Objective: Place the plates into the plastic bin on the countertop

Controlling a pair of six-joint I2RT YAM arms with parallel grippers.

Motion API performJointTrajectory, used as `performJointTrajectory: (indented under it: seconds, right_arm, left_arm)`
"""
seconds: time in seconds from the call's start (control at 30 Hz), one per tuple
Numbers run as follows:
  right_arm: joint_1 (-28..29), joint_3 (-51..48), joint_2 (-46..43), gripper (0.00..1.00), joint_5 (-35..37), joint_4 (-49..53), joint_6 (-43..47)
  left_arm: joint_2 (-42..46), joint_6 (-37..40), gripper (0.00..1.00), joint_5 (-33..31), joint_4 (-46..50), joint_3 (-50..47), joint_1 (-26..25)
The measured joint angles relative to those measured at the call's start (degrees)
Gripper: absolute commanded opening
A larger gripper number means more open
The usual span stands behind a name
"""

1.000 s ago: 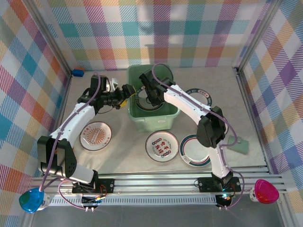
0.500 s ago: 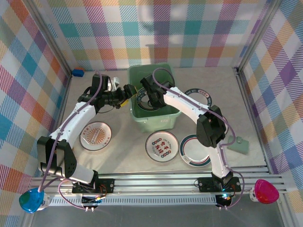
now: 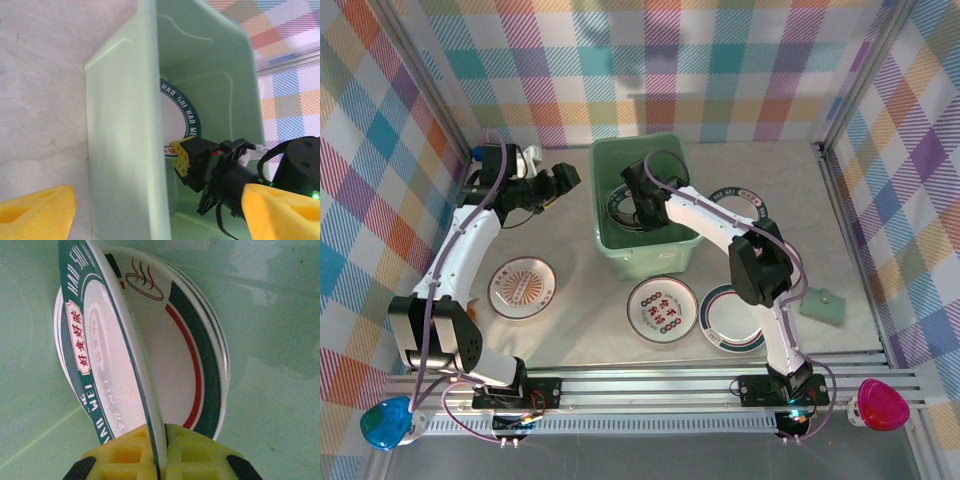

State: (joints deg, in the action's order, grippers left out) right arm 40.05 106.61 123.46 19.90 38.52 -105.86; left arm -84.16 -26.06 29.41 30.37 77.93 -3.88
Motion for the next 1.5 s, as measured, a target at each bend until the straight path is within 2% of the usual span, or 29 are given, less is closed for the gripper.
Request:
performJointTrajectory:
  seconds: [0.07, 0.3, 0.53, 0.57, 0.6, 1.0, 1.2, 1.5]
  right_arm:
    - [0.00, 0.00, 0.09, 0.02, 0.00, -0.39, 0.00]
    - [-0.26, 0.02, 0.81, 0.35, -0.57, -0.02, 0.26]
    - [-0.70, 0.04, 1.88, 0.79, -1.38, 0.07, 1.90]
    - [-0.72, 0.04, 1.88, 0.92, -1.42, 0.04, 2.36]
    - [-0.74, 0.04, 1.88, 0.97, -1.51, 0.07, 2.56]
    - [-1.16, 2.60, 1.88, 0.99, -3.41, 2.86, 3.93]
    - [-1.14, 2.38, 1.07, 0.99, -3.45, 3.56, 6.40]
    - [-0.63, -9.05, -9.60, 0.99, -4.09, -0.94, 9.84]
  left_arm:
    - [-0.11, 0.28, 0.86, -0.20, 0.42, 0.00, 0.28]
    - [-0.79, 0.66, 0.86, -1.14, 1.29, 0.00, 0.35]
    - [-0.85, 1.55, 0.86, -2.36, 2.91, -0.04, 0.39]
    - [-0.85, 1.70, 0.86, -2.56, 3.08, -0.04, 0.44]
    - [-0.85, 1.75, 0.86, -2.67, 3.21, -0.07, 0.44]
    - [1.25, 1.90, 0.86, -6.45, 6.14, -1.66, 1.09]
    - [3.63, 1.25, 0.86, -10.51, 9.70, -1.77, 1.95]
    - [8.72, -1.20, 0.86, -16.06, 17.20, -5.20, 5.31]
